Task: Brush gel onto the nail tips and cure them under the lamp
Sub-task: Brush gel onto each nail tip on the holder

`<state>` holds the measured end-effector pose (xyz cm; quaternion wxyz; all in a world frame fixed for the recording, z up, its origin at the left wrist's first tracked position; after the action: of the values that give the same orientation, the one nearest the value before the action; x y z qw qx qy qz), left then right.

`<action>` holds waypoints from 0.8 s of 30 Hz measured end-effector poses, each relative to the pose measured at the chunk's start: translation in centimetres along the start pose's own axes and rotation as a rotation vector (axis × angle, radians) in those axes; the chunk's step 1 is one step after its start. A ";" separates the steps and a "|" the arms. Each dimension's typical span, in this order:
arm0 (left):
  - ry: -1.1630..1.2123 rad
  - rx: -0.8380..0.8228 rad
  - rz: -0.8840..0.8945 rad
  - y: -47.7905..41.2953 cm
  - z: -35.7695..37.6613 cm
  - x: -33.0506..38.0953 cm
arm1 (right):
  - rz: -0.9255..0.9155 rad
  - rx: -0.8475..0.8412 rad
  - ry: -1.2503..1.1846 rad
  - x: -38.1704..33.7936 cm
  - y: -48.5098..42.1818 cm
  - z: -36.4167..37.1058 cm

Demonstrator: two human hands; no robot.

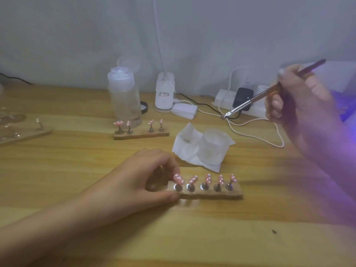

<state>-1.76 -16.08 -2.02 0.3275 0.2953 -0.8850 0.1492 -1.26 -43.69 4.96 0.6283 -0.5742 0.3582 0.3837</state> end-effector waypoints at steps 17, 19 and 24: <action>0.056 0.086 0.129 -0.3 0.0 0.5 | 0.067 -0.290 0.423 1.9 1.7 1.5; -0.025 0.103 0.161 -0.1 0.0 0.8 | 0.100 -0.309 0.407 2.4 1.8 1.5; -0.159 0.171 0.191 0.2 -1.0 1.5 | 0.138 -0.308 0.379 2.9 1.9 1.2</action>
<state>-2.33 -16.09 -0.34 0.2145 0.2475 -0.9162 0.2308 -1.62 -42.16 1.65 0.4272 -0.6992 0.4452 0.3612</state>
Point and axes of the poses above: each hand's wrist, its own y-axis away from the middle knuckle, its own z-axis out of the palm, x = y × z, the point moved 3 cm from there along -y, towards the middle knuckle, and after that the axes turned 9 degrees about -x, right-handed, at the moved point
